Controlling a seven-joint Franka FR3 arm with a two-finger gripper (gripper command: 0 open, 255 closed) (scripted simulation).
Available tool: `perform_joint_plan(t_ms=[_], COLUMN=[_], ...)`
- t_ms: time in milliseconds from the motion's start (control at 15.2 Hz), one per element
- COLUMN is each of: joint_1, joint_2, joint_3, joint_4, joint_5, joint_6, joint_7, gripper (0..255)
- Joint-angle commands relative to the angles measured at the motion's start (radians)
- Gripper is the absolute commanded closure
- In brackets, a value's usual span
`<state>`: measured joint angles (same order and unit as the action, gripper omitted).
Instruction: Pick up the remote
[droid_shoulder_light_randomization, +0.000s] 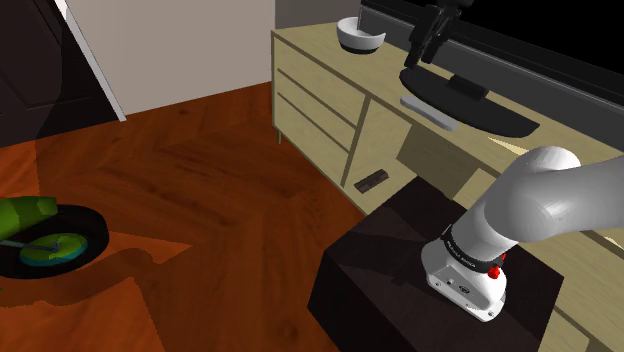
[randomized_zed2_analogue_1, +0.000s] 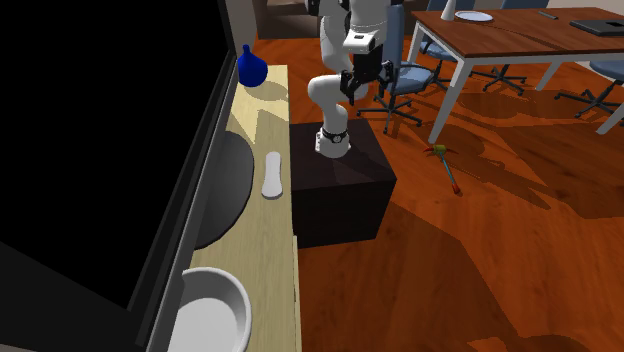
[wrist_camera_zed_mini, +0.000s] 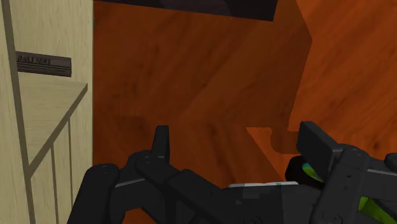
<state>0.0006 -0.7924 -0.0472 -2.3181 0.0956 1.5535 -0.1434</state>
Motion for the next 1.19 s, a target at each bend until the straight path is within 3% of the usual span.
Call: perform_joint_plan(t_ms=[0,594,1122], joint_1=[0.000,-0.076,-0.138], joint_2=[0.000,0.059,0.191], joint_3=[0.000,-0.135,-0.267], joint_4=[0.000,-0.121,-0.157], joint_5=[0.000,-0.133,-0.236], joint_6=[0.000,0.168,0.343], joint_7=[0.000,-0.146,-0.268], gripper=[0,0,0])
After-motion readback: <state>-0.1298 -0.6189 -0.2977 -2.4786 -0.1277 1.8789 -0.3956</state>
